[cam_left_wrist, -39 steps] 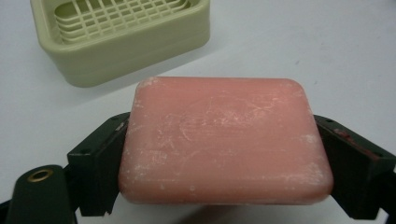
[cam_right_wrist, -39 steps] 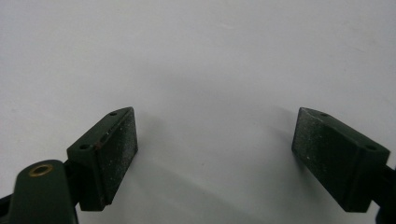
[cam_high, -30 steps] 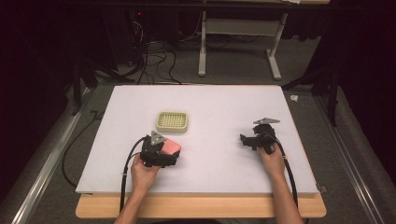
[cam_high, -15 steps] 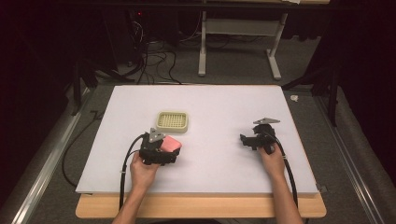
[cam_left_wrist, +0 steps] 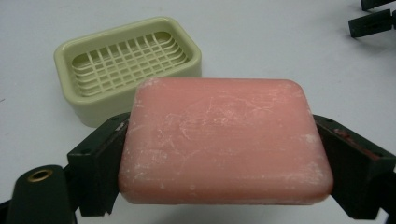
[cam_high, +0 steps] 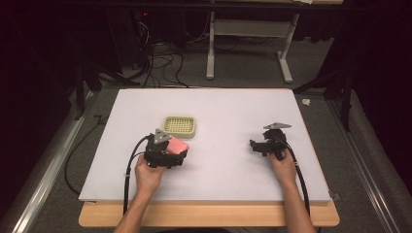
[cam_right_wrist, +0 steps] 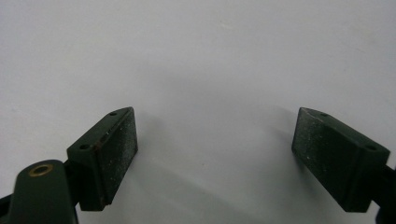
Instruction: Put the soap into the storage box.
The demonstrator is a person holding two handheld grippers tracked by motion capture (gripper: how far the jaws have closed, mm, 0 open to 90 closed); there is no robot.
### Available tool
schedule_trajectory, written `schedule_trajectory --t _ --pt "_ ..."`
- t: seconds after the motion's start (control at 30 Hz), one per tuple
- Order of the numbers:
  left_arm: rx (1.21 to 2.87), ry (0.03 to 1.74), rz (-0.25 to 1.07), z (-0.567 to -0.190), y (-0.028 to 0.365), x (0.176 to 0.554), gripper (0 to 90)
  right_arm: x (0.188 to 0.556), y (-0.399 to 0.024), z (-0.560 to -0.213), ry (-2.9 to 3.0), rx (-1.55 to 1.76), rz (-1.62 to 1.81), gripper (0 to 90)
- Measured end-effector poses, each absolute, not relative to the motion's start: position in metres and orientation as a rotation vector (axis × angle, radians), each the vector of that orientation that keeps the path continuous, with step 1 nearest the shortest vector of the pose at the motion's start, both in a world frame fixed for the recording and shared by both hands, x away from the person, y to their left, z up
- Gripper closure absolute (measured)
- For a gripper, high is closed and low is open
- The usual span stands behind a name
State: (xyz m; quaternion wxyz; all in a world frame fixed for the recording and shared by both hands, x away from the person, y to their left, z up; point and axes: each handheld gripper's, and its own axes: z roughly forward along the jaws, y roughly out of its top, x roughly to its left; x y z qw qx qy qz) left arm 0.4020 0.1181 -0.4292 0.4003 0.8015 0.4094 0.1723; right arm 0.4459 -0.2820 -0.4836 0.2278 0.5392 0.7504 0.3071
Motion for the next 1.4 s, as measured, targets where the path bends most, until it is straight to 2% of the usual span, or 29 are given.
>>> schedule_trajectory --t 1.4 --pt "2.005 1.044 0.442 -0.406 0.109 0.431 14.0 0.446 -0.282 -0.484 2.066 1.489 0.846 14.9"
